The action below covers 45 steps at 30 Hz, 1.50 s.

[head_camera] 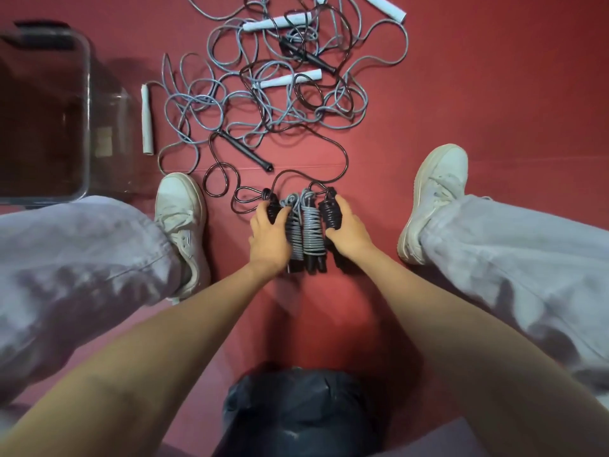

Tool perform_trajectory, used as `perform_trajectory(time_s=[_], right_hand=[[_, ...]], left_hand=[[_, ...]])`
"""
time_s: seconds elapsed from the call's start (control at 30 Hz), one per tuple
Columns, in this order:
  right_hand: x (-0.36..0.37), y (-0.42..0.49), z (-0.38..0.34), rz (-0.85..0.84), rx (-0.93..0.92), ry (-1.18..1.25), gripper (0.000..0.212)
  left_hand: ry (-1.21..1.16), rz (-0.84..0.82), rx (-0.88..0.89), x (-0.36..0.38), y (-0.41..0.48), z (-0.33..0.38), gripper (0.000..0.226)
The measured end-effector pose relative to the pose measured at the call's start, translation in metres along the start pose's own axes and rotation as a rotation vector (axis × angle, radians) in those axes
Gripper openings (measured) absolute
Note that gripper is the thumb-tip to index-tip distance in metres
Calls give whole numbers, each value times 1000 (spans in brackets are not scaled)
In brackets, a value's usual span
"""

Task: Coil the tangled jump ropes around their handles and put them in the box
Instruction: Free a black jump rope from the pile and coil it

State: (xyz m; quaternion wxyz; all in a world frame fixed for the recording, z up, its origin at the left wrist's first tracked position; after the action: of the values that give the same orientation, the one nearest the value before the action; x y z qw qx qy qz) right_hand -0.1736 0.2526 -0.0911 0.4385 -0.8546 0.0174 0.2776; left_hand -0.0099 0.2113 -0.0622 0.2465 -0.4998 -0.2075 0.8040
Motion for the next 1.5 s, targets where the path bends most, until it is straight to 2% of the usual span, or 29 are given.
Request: perform_trajectory(time_s=[0.13, 0.27, 0.43, 0.6, 0.73, 0.8, 0.87, 0.93, 1.03, 1.23, 1.3, 1.37, 1.5], right_hand=[[-6, -3, 1, -23, 38, -46, 77], [-9, -6, -5, 8, 22, -63, 74], [-39, 0, -62, 151, -154, -108, 59], [-31, 30, -123, 53, -282, -154, 49], [1, 55, -147, -51, -356, -308, 54], [15, 65, -149, -77, -381, -448, 48], [21, 77, -150, -47, -387, -513, 30], [20, 86, -148, -24, -377, -501, 18], [9, 91, -150, 16, -421, -464, 15], [-17, 88, -150, 70, -456, -416, 13], [-24, 83, -154, 78, -462, -340, 11], [-33, 74, -160, 86, -461, -242, 11], [-55, 48, -176, 96, -470, -65, 14]], left_hand=[[-13, -36, 26, -3, 2, 1, 65], [-102, -24, 40, -13, 6, -1, 53], [-286, 203, 30, -62, 24, 1, 37], [-373, 236, -142, -102, 65, -25, 40], [-260, 142, -126, -105, 102, -47, 38], [-237, 119, -126, -101, 120, -56, 34], [-238, 126, -162, -99, 133, -58, 28], [-249, 144, -219, -97, 144, -56, 33], [-288, 195, -343, -99, 154, -57, 47], [-613, 179, -465, -93, 152, -70, 37], [-616, 198, -445, -99, 139, -64, 28], [-664, 251, -391, -107, 123, -54, 29], [-922, 313, -116, -131, 89, -17, 20]])
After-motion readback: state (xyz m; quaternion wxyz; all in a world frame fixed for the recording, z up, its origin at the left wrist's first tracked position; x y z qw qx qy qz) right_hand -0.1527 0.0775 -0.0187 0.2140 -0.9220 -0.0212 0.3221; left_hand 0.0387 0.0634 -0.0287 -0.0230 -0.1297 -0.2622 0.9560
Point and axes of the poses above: each hand's wrist, its own y-axis towards the middle knuckle, its own x-axis out of the palm, z = x × y, the point moved 9 cm from there along y, towards the middle knuckle, and after that the axes turned 2 degrees about x, right-handed, at the moved point
